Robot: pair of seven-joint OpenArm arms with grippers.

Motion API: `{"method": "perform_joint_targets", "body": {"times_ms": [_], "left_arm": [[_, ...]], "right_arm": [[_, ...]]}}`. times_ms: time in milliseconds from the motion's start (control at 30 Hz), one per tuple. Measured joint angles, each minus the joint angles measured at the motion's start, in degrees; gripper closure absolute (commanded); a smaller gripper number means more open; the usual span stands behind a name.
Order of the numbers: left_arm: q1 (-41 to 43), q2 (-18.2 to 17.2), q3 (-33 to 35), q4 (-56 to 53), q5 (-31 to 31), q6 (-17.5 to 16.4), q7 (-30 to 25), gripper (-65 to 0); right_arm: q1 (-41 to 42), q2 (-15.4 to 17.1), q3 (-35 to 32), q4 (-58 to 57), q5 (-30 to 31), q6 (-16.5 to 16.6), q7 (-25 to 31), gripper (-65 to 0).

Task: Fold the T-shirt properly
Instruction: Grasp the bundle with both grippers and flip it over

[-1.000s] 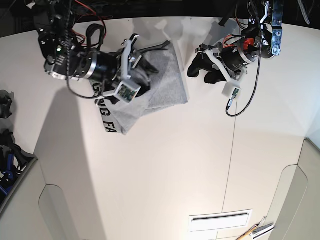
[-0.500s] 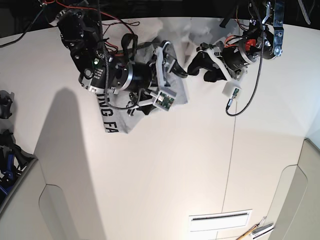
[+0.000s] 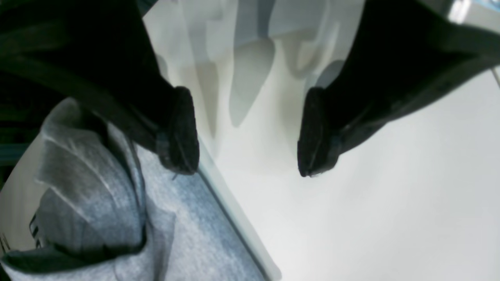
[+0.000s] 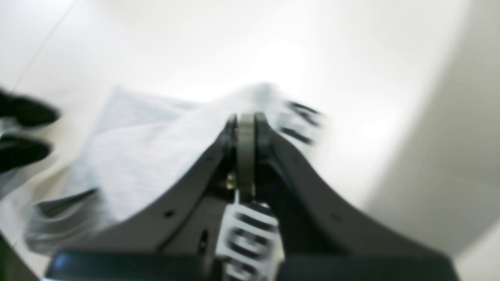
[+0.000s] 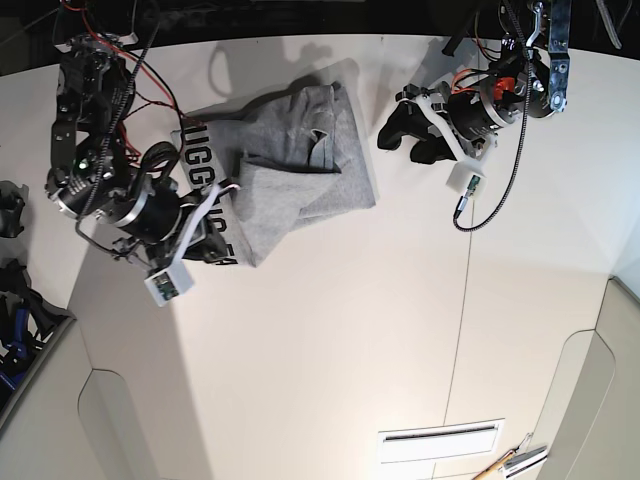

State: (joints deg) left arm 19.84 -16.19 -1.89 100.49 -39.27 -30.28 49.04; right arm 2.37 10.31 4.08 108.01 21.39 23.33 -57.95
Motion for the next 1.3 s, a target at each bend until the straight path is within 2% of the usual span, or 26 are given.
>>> {"method": "perform_joint_targets", "body": {"times_ms": [200, 333, 600, 700, 867, 967, 1100, 1200, 1300], "left_arm": [[-0.04, 0.00, 0.00, 0.00, 0.17, 0.00, -0.63, -43.4], [-0.85, 0.02, 0.02, -0.02, 0.35, 0.00, -0.48, -43.4], [-2.82, 0.00, 0.04, -0.17, 1.11, 0.20, 0.02, -43.4], [-2.75, 0.00, 0.04, -0.17, 1.01, 0.20, 0.24, -43.4], [-2.84, 0.00, 0.04, -0.17, 0.85, 0.20, 0.24, -43.4], [-2.84, 0.00, 0.04, -0.17, 0.81, 0.20, 0.48, -43.4], [-2.84, 0.00, 0.04, -0.17, 0.66, 0.20, 1.07, -43.4], [-2.86, 0.00, 0.04, -0.17, 0.66, 0.20, 1.09, -43.4], [-2.86, 0.00, 0.02, -0.17, 0.66, 0.20, 1.09, -43.4]], "right_arm": [[-2.60, 0.35, 7.48, 0.00, 4.17, 0.09, -0.20, 0.0], [-6.29, 0.33, 7.65, -0.02, 6.58, 1.92, -0.28, 0.0], [-8.63, -0.52, 7.63, -6.47, 10.60, 2.16, 0.59, 0.0], [-8.22, -1.16, 6.38, -10.97, 12.70, 4.07, 3.43, 0.0], [-4.59, -1.29, -0.35, -15.91, 13.73, 4.50, 4.83, 0.0], [-0.87, -2.89, -4.66, -16.92, 12.85, 4.48, 5.57, 0.0], [4.02, -6.64, -9.07, -17.59, 10.69, 4.70, 7.54, 0.0], [8.50, -9.53, -11.50, -19.67, 10.45, 4.72, 7.37, 0.0], [11.08, -11.98, -12.20, -21.07, 7.37, 4.70, 7.34, 0.0]]}}
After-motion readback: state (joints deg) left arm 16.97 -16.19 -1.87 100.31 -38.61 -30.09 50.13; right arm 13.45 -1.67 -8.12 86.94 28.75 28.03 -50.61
